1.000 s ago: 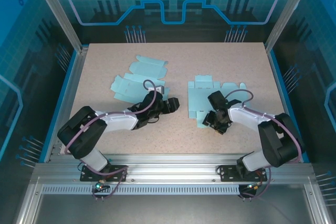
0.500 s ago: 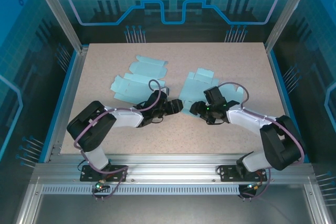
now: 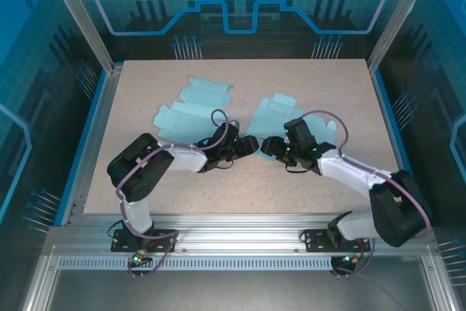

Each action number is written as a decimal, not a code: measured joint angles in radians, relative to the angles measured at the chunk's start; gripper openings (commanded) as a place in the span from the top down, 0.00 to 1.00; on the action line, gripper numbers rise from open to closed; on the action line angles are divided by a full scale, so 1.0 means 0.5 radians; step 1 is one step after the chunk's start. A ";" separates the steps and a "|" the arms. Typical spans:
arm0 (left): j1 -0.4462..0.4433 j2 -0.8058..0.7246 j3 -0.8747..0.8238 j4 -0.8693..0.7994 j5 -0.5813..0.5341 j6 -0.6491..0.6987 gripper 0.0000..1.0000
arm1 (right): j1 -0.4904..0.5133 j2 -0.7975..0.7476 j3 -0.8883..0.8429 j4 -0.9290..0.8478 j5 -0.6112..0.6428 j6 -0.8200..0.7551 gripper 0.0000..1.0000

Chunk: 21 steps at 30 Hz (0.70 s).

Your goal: Fold the paper box

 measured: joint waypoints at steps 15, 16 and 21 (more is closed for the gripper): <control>0.035 0.227 0.265 -0.030 -0.050 -0.179 0.48 | -0.001 -0.551 0.010 -0.381 0.414 -0.108 0.32; 0.035 0.233 0.271 -0.030 -0.058 -0.188 0.48 | -0.001 -0.562 0.010 -0.390 0.423 -0.114 0.32; 0.040 0.252 0.294 -0.026 -0.083 -0.222 0.43 | -0.001 -0.578 0.010 -0.401 0.454 -0.139 0.32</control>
